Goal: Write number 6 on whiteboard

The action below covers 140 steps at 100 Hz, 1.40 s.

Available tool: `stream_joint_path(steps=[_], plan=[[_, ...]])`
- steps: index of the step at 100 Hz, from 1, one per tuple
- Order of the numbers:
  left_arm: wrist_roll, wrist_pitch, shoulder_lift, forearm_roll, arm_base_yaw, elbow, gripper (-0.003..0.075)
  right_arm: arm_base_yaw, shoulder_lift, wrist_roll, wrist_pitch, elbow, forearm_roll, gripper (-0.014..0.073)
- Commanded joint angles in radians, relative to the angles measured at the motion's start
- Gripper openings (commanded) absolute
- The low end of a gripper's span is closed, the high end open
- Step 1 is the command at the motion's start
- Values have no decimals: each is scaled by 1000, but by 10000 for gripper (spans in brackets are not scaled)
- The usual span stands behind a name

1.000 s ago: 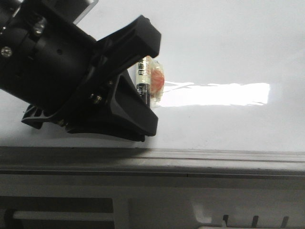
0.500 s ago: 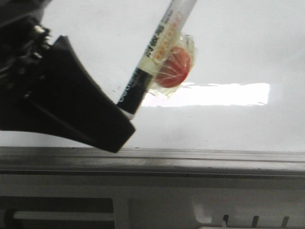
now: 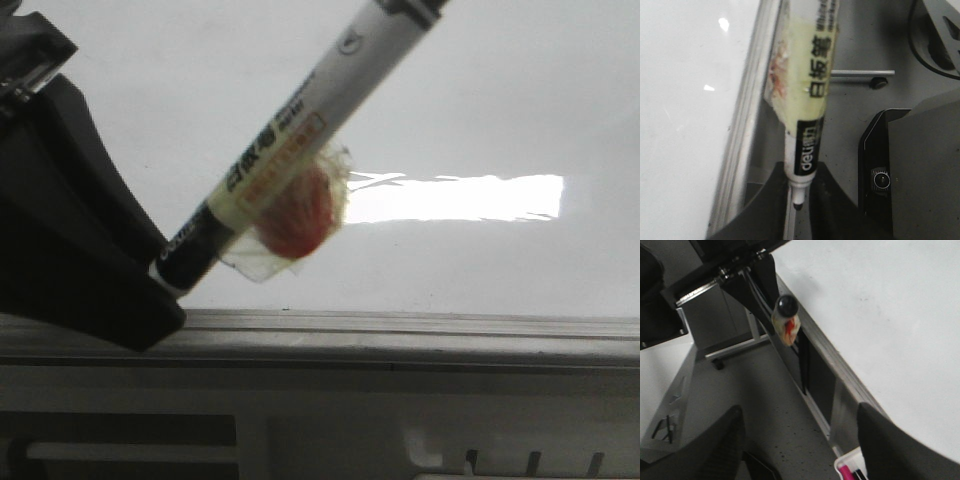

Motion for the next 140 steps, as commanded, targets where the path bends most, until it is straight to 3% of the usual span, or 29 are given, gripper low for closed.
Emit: stream_joint_path(steps=[1, 14, 33, 52, 96, 140], plan=[[26, -32, -21, -12, -56, -24, -19, 35, 76, -97, -53, -34, 132, 428], [26, -64, -21, 6, -112, -24, -19, 99, 153, -108, -87, -34, 139, 429], [26, -77, -21, 5, -112, -24, -19, 172, 177, -110, -182, -35, 139, 430], [26, -59, -21, 107, -107, -3, -19, 237, 201, -116, -216, -35, 139, 429], [26, -93, -21, 84, -106, 7, -19, 358, 314, -122, -378, -35, 139, 429], [26, -121, -21, 80, -106, 7, -19, 371, 400, -122, -436, -35, 145, 429]])
